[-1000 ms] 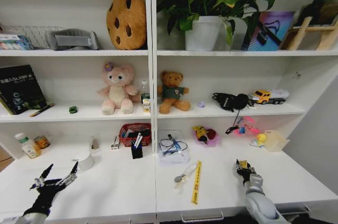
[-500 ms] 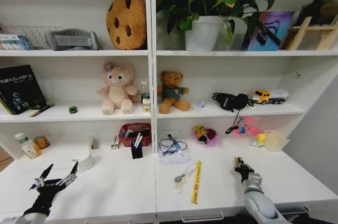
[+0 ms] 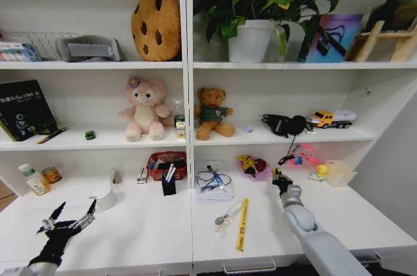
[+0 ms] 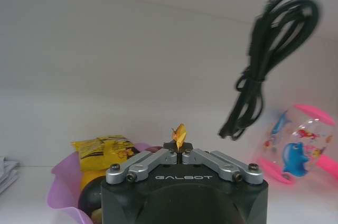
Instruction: Organize the objects on the table.
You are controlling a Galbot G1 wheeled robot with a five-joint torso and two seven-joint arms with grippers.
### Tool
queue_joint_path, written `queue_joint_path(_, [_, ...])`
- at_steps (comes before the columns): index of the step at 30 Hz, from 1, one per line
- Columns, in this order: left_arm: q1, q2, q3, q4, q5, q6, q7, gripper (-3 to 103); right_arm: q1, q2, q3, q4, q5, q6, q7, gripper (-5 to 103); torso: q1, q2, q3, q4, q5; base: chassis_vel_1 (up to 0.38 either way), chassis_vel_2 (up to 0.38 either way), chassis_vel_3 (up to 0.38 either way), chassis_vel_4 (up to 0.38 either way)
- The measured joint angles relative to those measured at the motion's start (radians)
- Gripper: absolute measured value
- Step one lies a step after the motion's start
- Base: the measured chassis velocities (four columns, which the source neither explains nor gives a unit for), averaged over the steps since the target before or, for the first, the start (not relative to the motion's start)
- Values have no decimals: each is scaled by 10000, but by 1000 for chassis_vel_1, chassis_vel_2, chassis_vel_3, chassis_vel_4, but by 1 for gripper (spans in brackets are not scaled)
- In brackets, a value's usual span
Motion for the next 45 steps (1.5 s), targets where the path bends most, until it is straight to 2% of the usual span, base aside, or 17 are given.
queue_joint_path(5, [-1,0,0,0,0,0,0,100,1418,306,-1150,-1216,31,221,-115,0,0,0,0,-2,0,0,0,0,0])
queue_joint_path(11, [0,0,0,0,0,0,0,100,2148,688,-1458,-1894,-58,322,41,-1,0,0,0,0,-1,0,0,0,0])
queue_joint_path(13, [0,0,0,0,0,0,0,100,2203,730,-1465,-1944,-51,261,81,2,0,0,0,0,-2,0,0,0,0])
queue_joint_path(16, [0,0,0,0,0,0,0,100,2048,567,-1374,-1874,-147,269,35,15,0,0,-1,-3,-2,0,0,0,0])
queue_joint_path(19, [0,0,0,0,0,0,0,100,1851,429,-1257,-1666,-151,271,-21,20,-1,0,-1,-4,-1,0,0,0,0])
queue_joint_path(24, [0,0,0,0,0,0,0,100,676,-97,-604,-376,-163,247,-169,42,-2,0,-2,-5,-1,0,0,0,0])
queue_joint_path(27, [0,0,0,0,0,0,0,100,249,-274,-369,138,-188,301,-235,47,-2,0,-1,-2,-1,0,0,0,0])
queue_joint_path(29, [0,0,0,0,0,0,-1,100,-882,-621,244,1497,-332,543,-434,63,-2,0,-3,-1,-2,0,0,0,0])
queue_joint_path(31, [0,0,0,0,0,1,-1,100,-1343,-699,567,2007,-403,622,-505,63,-2,0,-3,-3,1,0,0,0,0])
queue_joint_path(32, [0,0,0,0,0,0,-1,100,-1936,-751,982,2646,-495,701,-566,69,-2,0,-3,-3,-3,0,0,0,0])
queue_joint_path(33, [0,0,0,0,0,0,-1,100,-1936,-751,982,2646,-495,701,-566,69,-2,0,-3,-3,-3,0,0,0,0])
queue_joint_path(35, [0,0,0,0,0,0,0,100,-3226,-769,1798,3892,-583,872,-607,80,-3,0,-4,-6,0,0,0,0,0])
queue_joint_path(36, [0,0,0,0,0,0,0,100,-3226,-769,1798,3892,-583,872,-607,80,-3,0,-4,-6,0,0,0,0,0])
queue_joint_path(37, [0,0,0,0,0,0,0,100,-3857,-779,2206,4434,-628,1060,-695,90,-3,1,-3,-4,0,0,0,0,0])
queue_joint_path(38, [0,0,0,0,0,0,-1,100,-4368,-787,2594,4873,-699,1339,-848,95,-3,1,-4,-4,-2,0,0,0,0])
queue_joint_path(41, [0,0,0,0,0,0,-1,100,-4785,-789,2969,5226,-733,1583,-1035,99,-3,1,-3,-2,-1,0,0,0,0])
queue_joint_path(45, [0,0,0,0,0,0,0,100,-6420,-680,4331,6225,-688,2399,-1902,100,-3,1,-4,-1,-2,0,0,0,0])
